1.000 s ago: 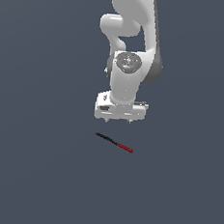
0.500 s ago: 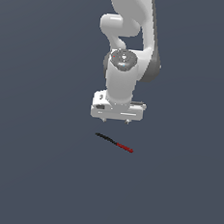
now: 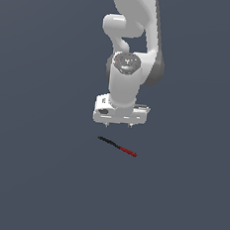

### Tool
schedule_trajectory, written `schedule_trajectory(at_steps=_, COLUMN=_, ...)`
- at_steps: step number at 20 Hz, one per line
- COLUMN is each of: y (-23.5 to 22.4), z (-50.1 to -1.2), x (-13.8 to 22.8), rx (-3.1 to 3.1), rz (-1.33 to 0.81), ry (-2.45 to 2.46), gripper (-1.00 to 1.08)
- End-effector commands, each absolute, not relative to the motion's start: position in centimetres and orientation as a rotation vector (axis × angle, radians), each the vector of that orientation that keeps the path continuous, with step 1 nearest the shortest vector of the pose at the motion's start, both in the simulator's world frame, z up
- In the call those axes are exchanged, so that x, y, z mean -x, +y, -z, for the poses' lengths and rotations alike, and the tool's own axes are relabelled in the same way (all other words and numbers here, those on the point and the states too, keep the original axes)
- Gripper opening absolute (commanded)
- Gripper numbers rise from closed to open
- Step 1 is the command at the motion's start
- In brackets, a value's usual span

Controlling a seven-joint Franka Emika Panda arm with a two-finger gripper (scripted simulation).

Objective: Pick up the object and move it to a goal position.

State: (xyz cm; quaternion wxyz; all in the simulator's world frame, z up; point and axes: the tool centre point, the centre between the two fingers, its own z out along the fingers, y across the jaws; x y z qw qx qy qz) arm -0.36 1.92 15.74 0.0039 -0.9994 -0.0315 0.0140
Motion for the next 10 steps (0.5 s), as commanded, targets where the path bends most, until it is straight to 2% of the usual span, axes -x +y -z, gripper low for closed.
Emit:
schedule_trajectory(at_steps=1, y=1.9, z=-15.5, x=0.3, rx=3.132, rz=-0.044, ry=-0.143, gripper=1.0)
schedule_trajectory(at_steps=10, y=1.8, z=-13.8, x=-0.2, rx=3.114, rz=-0.041, ry=-0.421, gripper=1.0)
